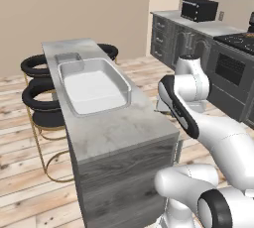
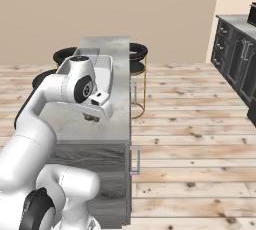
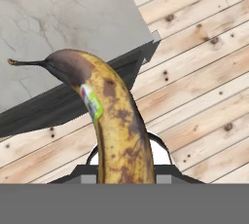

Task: Place the cold items (banana and cucumber) from the fridge in one tupperware on the dining counter. Place the warm items (hot dog and kebab skewer) in the stove area in another tupperware.

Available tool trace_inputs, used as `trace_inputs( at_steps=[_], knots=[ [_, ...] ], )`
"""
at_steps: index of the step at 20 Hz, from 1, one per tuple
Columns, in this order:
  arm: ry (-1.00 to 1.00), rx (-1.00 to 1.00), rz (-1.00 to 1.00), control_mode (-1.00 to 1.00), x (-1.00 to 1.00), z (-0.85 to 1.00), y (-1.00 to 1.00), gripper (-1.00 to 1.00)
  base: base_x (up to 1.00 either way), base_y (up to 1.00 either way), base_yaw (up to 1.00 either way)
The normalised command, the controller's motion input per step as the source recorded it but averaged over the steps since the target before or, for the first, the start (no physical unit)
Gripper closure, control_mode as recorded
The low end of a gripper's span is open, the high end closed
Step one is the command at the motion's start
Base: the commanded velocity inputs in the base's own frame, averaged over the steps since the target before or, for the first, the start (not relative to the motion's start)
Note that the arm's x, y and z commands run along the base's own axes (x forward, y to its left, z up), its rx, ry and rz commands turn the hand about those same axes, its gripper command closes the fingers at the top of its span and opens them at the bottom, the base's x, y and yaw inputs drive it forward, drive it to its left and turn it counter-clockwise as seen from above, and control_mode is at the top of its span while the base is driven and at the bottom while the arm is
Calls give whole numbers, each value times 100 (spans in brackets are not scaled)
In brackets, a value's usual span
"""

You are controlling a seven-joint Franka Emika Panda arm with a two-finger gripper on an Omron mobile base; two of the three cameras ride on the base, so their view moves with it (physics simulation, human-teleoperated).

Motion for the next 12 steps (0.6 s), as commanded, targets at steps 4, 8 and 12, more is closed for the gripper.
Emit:
trace_inputs(
  at_steps=[4, 8, 12],
  knots=[
    [0, 0, 0, 100, 0, 0, 0, 100, 2, 100, 1],
    [0, 0, 0, 100, 0, 0, 0, 100, 0, 100, 0],
    [0, 0, 0, 100, 0, 0, 0, 100, 17, 100, -18]
  ],
)
